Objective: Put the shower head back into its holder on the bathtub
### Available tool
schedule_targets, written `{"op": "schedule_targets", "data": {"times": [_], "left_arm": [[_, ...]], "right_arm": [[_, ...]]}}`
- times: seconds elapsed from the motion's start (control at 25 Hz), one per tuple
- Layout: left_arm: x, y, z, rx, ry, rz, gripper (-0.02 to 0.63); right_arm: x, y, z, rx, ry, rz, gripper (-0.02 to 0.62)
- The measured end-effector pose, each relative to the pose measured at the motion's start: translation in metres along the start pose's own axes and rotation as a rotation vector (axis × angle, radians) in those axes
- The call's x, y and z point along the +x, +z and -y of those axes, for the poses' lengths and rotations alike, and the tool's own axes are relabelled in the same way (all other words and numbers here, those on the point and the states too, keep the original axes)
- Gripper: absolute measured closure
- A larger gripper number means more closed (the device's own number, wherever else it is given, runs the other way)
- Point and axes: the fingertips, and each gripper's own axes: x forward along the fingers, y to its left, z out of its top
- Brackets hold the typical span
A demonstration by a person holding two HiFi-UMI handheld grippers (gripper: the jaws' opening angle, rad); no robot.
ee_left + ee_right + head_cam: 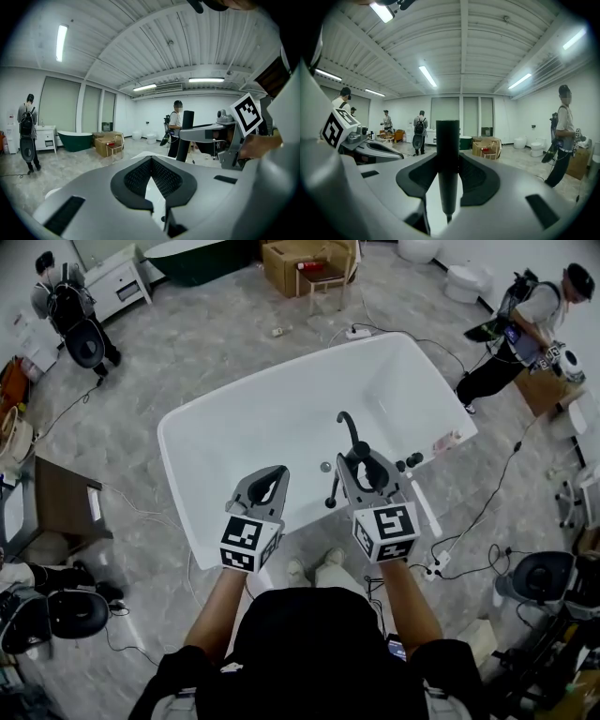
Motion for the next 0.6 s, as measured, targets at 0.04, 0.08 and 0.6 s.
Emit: {"op": "schedule_targets", "data": {"times": [0.04, 0.08, 0.6], "left_arm": [[0.004, -0.002, 0.001, 0.0, 0.0, -0.006, 0.592], [0.008, -0.003, 0.002, -0.001, 0.001, -0.012, 0.592], [0.059, -0.035, 0.026, -0.021, 0.007, -0.088, 0.592]], "right_arm": [[0.001, -0.002, 0.003, 0.001, 0.005, -0.002, 0.457], [0.003, -0.004, 0.006, 0.003, 0.009, -0.004, 0.457], [0.019, -0.048, 0.043, 0.036, 0.064, -0.086, 0.457]]}}
